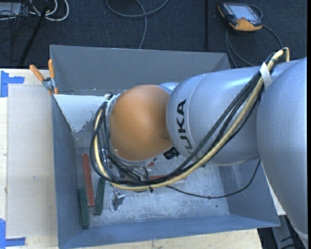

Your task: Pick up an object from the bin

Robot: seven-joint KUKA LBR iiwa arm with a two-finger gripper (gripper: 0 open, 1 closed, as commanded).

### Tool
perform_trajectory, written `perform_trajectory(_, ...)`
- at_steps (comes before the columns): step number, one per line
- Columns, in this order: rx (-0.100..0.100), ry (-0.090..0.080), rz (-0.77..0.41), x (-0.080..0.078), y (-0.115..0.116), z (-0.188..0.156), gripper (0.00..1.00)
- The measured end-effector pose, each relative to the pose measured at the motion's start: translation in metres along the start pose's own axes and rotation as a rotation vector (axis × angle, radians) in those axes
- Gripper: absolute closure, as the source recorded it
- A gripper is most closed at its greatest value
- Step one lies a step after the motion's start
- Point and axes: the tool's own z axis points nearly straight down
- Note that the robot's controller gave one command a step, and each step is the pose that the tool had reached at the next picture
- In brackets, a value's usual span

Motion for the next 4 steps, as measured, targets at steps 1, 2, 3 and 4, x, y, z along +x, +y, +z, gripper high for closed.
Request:
perform_trajectory(1,-0.001,0.005,-0.222,0.003,0.006,0.022,0.0)
perform_trajectory(2,0.001,0.0,-0.377,-0.004,0.01,0.036,0.0)
perform_trajectory(3,0.003,0.004,-0.66,-0.027,0.008,0.101,0.0)
perform_trajectory(4,0.0,-0.001,-0.674,-0.04,0.009,0.097,1.0)
